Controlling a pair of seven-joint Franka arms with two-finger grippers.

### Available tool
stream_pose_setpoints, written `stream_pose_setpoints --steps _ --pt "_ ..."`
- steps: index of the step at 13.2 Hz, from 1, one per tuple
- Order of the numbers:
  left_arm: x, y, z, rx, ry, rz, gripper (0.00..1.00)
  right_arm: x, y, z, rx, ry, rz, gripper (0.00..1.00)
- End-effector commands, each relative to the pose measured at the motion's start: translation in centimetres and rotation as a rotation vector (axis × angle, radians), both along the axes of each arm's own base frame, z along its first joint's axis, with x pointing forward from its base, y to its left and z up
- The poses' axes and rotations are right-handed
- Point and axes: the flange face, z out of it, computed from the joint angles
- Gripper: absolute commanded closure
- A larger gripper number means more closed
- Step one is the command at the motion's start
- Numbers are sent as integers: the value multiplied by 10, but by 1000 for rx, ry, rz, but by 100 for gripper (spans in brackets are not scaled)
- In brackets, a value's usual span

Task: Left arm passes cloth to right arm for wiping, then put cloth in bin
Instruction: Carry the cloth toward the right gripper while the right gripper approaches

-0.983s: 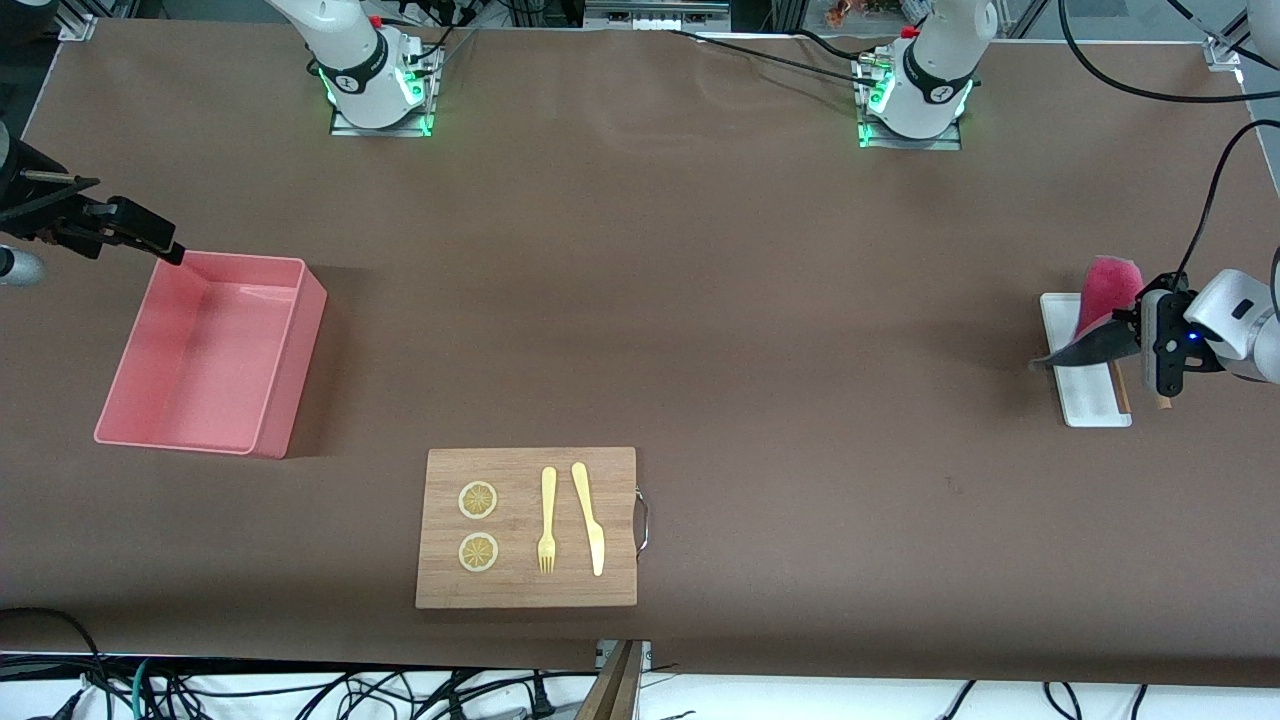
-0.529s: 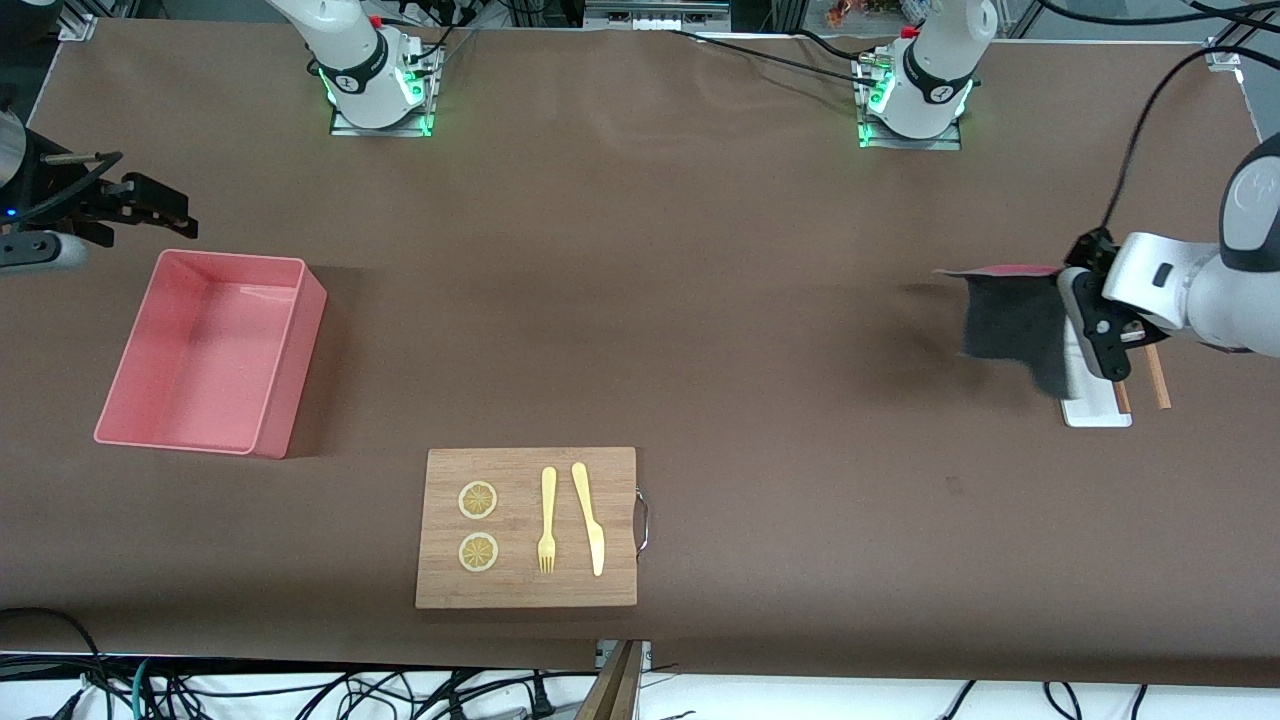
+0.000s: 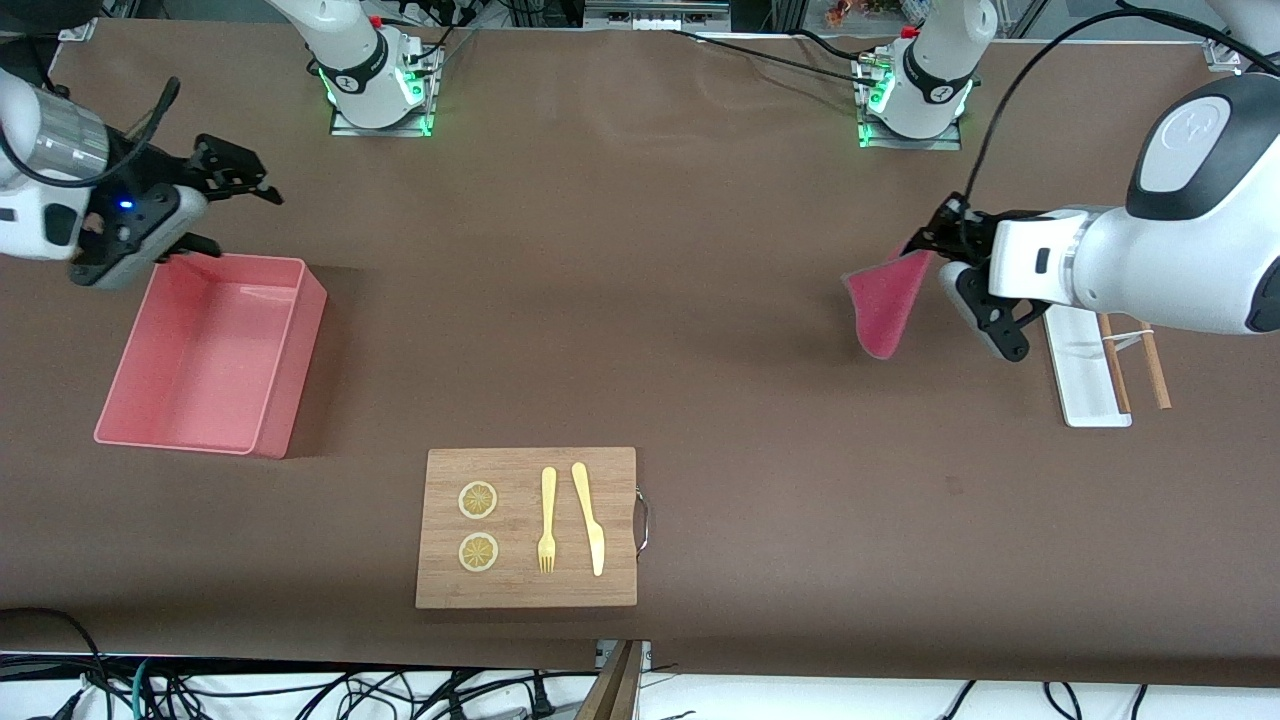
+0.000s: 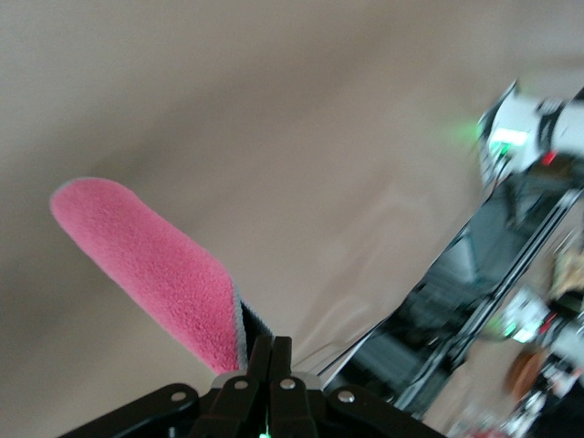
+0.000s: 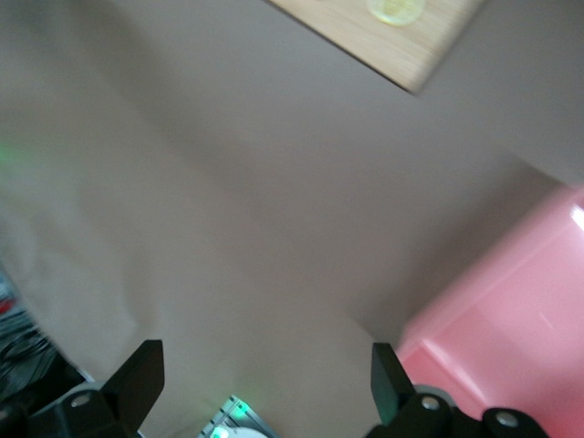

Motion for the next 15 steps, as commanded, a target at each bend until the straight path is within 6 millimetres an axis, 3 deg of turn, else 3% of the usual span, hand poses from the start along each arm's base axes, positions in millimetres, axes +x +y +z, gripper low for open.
stream_pose_setpoints --steps 1,3,4,5,9,13,15 --pt "13 -21 9 -38 71 225 100 17 19 -29 161 -19 142 0" --pt "26 -40 15 -60 99 402 100 26 53 -54 240 -40 240 0" --pt "30 -55 18 -76 134 481 100 34 77 -76 290 -39 276 0" --pt "28 -68 20 -77 138 490 100 38 89 -84 342 -71 310 0" --pt "18 -153 49 -90 134 650 100 51 155 -136 476 -199 423 0" --pt "8 -209 62 -107 139 822 100 40 236 -143 492 -319 477 0" --pt "8 -229 65 -133 142 916 100 30 265 -140 487 -351 493 0"
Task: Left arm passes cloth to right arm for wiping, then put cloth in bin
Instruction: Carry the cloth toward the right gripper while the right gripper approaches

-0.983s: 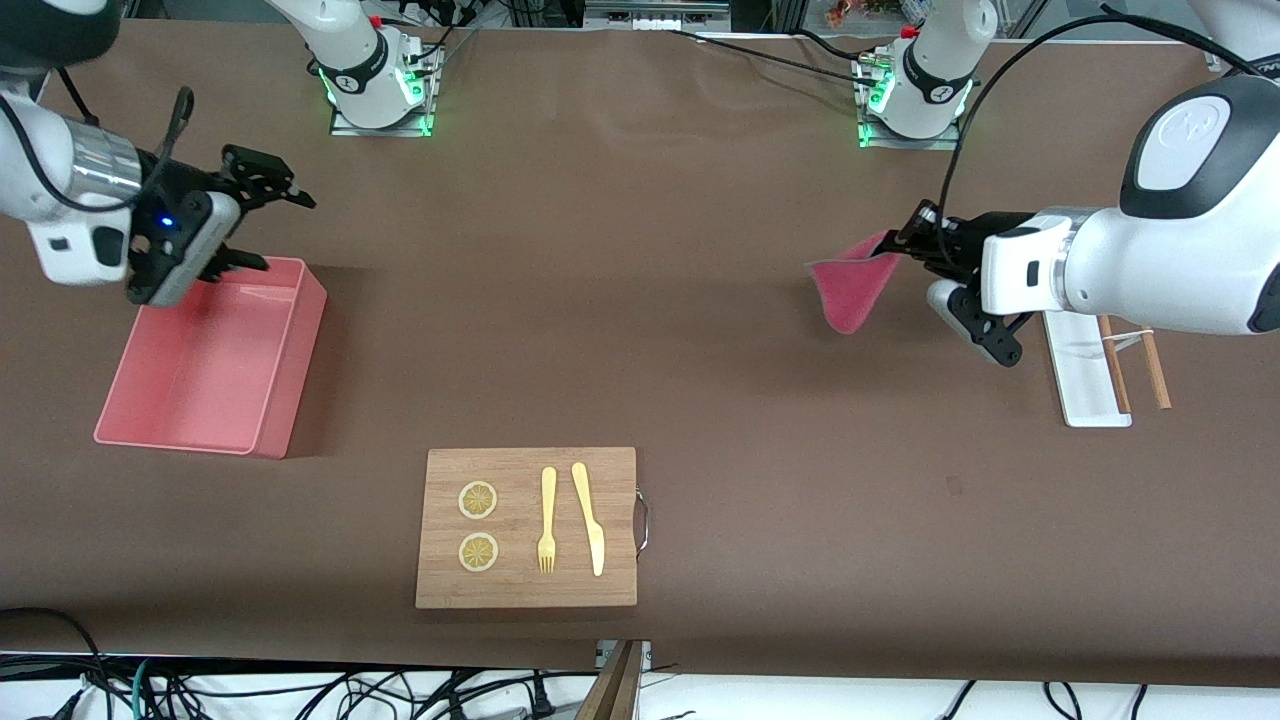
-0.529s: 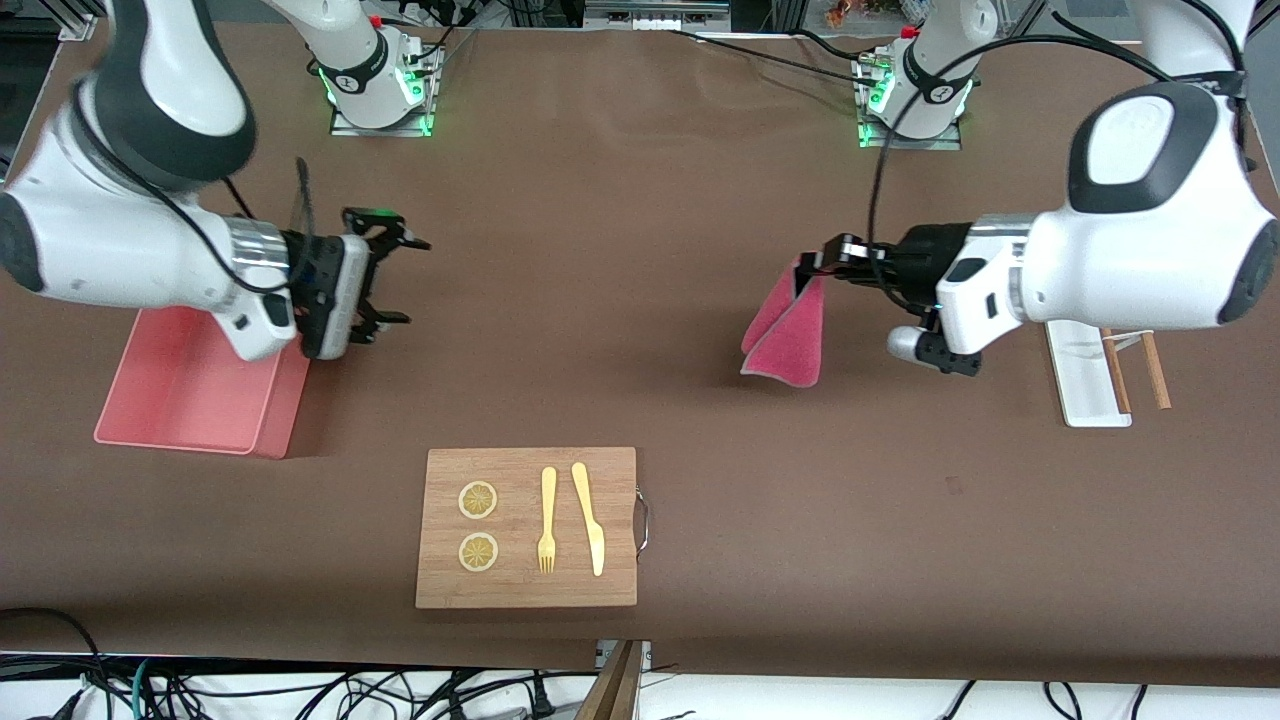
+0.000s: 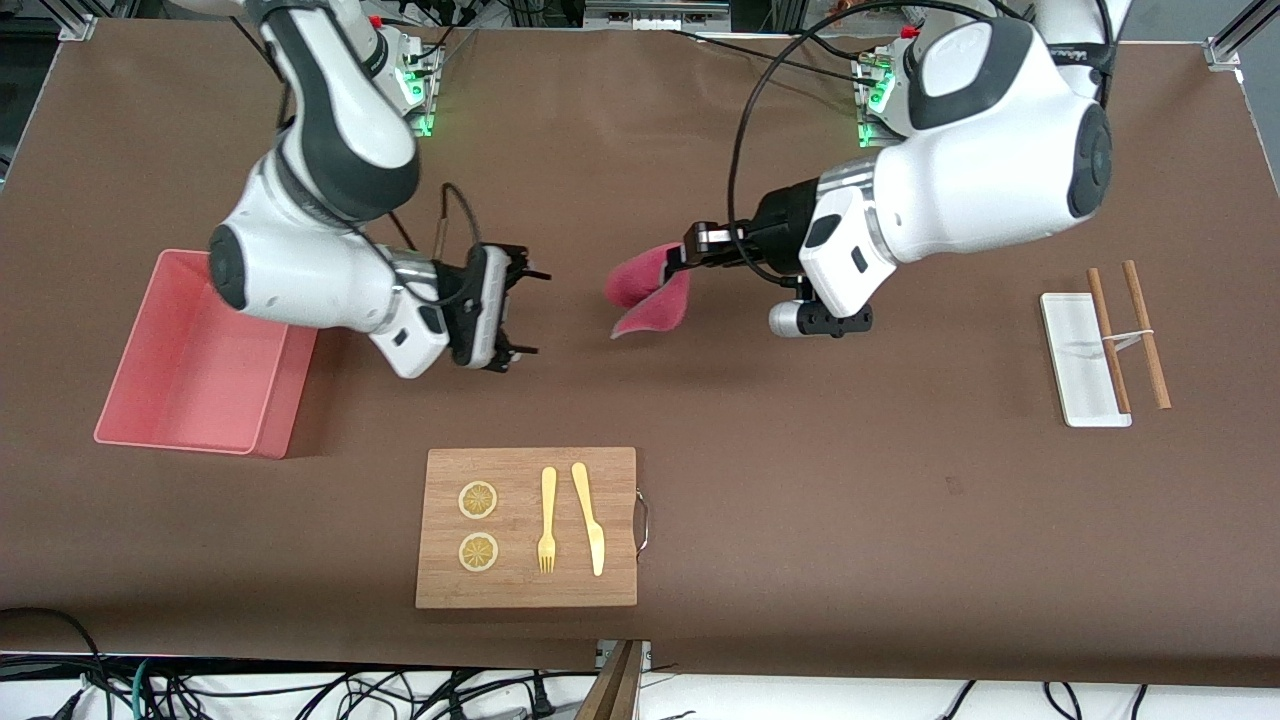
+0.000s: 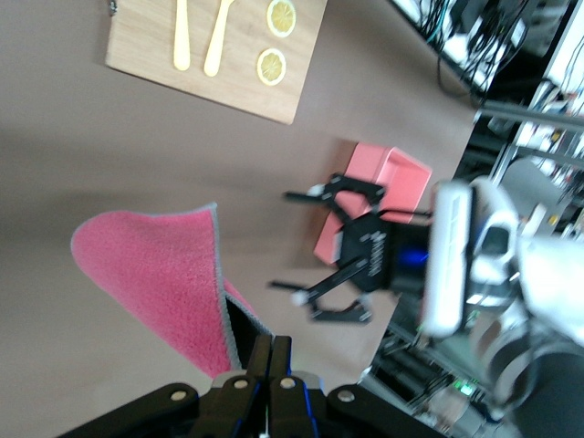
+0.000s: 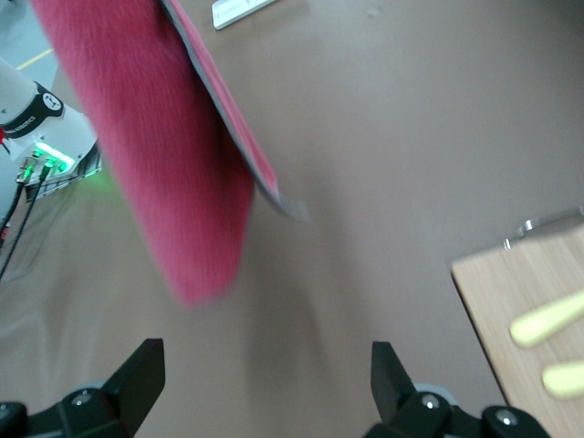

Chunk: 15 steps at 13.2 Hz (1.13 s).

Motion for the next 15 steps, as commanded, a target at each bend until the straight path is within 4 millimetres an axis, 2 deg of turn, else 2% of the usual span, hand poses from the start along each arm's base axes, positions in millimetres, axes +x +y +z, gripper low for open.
stream_pose_setpoints --steps 1,3,6,8,13,15 --pt "2 -26 3 -39 17 103 100 -13 35 7 27 -39 22 0" --pt "1 -30 3 -42 17 118 100 -23 52 8 25 -56 41 0" --pt "3 -25 5 -44 16 126 100 -25 58 8 23 -61 43 0" --pt "2 -27 4 -43 17 123 100 -19 59 1 20 -77 22 0" --pt "5 -22 7 -45 13 131 100 -10 63 6 -37 -161 62 0" --pt "6 -22 5 -44 16 132 100 -8 74 3 -39 -170 65 0"
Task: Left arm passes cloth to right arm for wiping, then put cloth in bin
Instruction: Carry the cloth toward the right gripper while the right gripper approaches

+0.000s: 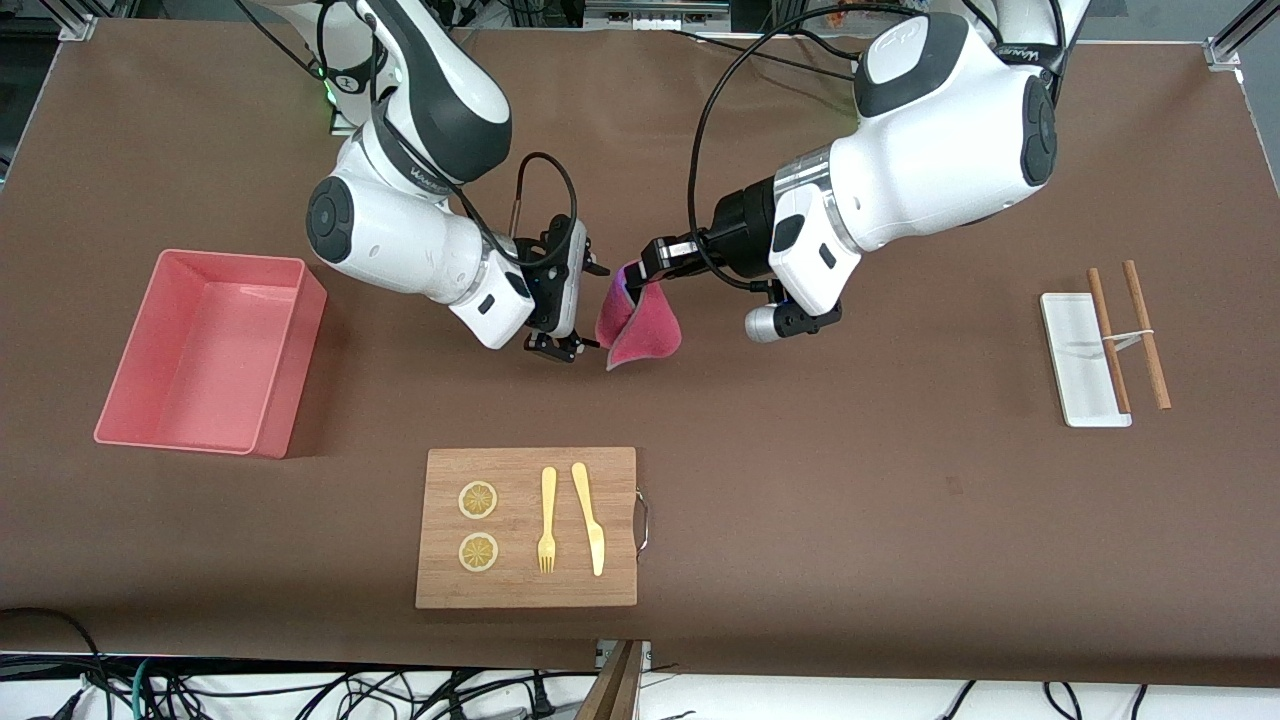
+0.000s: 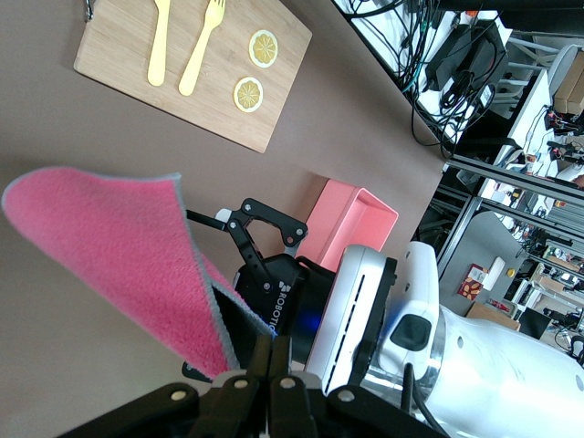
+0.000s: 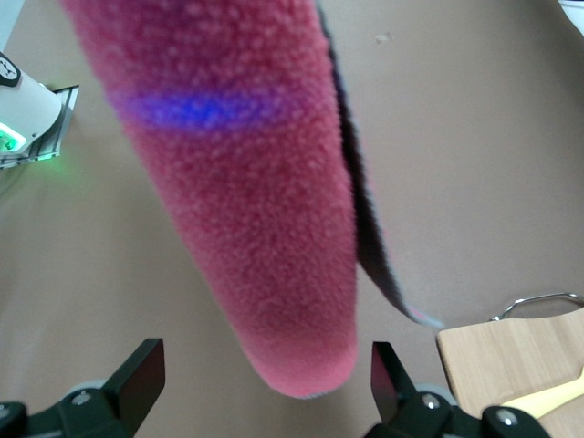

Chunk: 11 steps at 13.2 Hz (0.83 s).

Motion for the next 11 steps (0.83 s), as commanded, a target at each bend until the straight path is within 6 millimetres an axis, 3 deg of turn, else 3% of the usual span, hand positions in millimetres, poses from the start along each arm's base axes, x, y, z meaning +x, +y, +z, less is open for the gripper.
stream_pose_setpoints --steps 1,3,4,5,6,7,8,11 --pt "3 0 7 -24 3 11 100 3 23 -3 2 -21 -8 0" --pt "4 0 7 -24 3 13 100 1 36 -10 2 -15 -44 0" --pt "4 0 7 -24 4 13 100 5 39 -14 5 -13 -47 6" --pt "3 1 8 -25 3 13 100 6 40 -14 5 -4 -61 27" --pt "4 0 7 -24 3 13 100 6 40 -14 0 10 -75 63" --pt "3 0 7 -24 4 12 100 6 38 -13 -1 18 -86 90" --pt "4 0 7 -24 4 13 100 8 35 -11 0 15 -92 100" --pt "4 0 7 -24 4 13 100 11 21 0 -13 31 -94 100"
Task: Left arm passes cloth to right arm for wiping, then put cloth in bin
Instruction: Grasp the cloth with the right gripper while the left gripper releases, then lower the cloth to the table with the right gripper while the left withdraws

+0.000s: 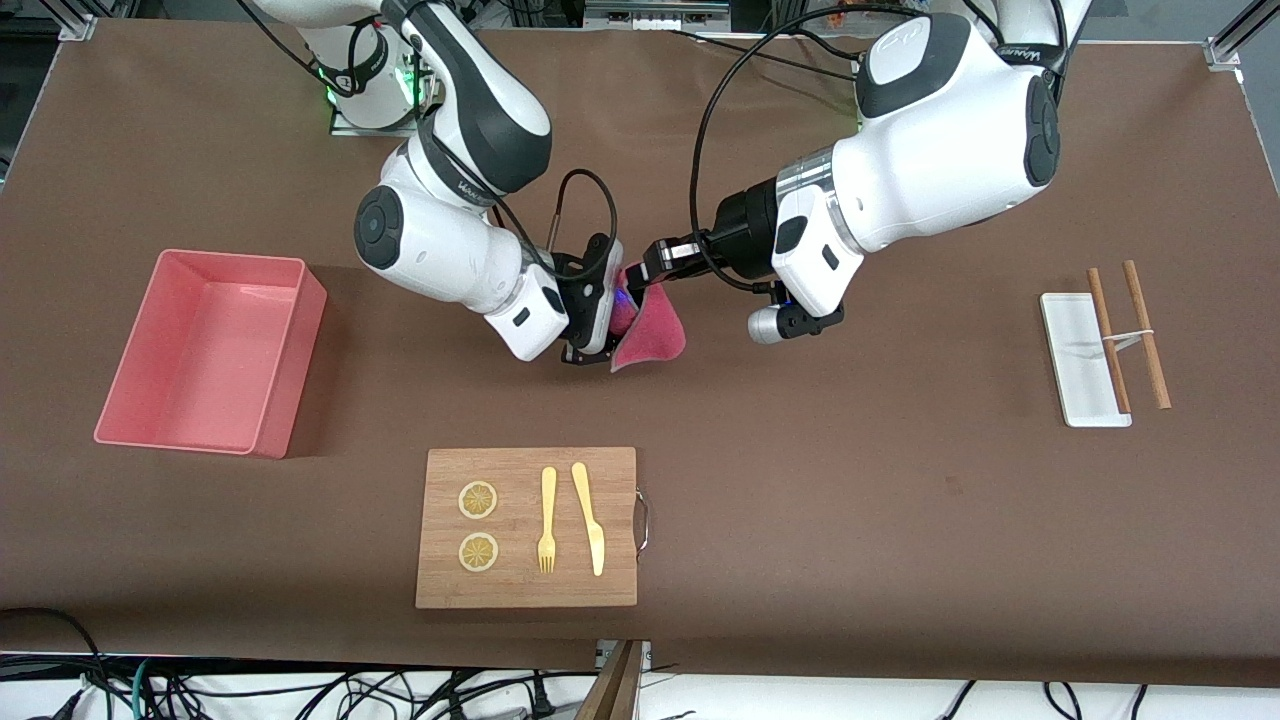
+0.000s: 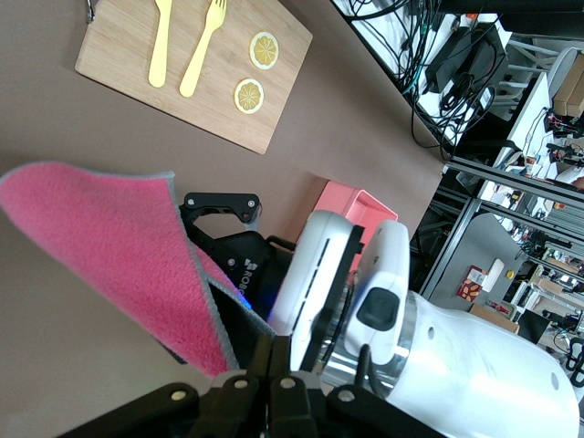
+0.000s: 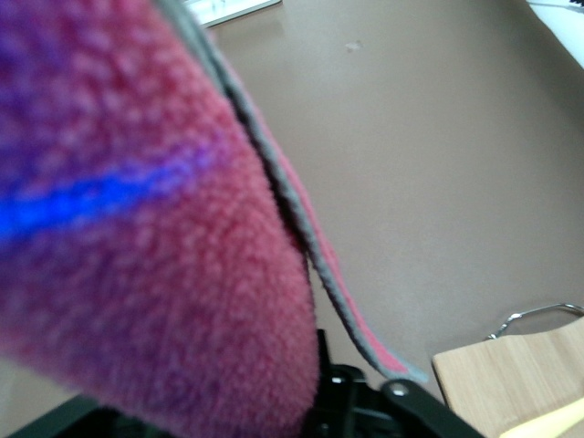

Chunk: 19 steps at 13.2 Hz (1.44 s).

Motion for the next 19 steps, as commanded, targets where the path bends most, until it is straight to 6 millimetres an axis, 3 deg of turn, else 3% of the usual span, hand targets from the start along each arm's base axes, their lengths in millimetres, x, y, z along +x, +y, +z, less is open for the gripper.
stream_pose_setpoints --steps 1,4,5,6,9,11,14,16,19 --pt "3 0 6 -24 2 10 100 7 -18 12 -26 42 -15 100" --pt "3 0 6 -24 3 9 100 12 -48 24 -41 101 -9 100" --pt "3 -1 6 -24 3 8 81 13 -56 25 -48 119 -6 100" --pt "2 -1 7 -17 -9 2 1 14 -63 30 -54 125 -7 100" --pt "4 4 7 -5 -11 2 0 21 -106 41 -94 187 -29 100" --pt "7 12 3 22 -9 -5 0 25 -147 48 -159 212 -49 100" --pt "6 32 -16 229 -32 -102 0 20 -222 45 -324 304 -207 100" --pt "8 52 -30 329 -78 -232 0 10 -259 47 -419 348 -356 100" --pt "15 107 -46 514 -126 -448 0 -11 -283 54 -553 421 -614 100"
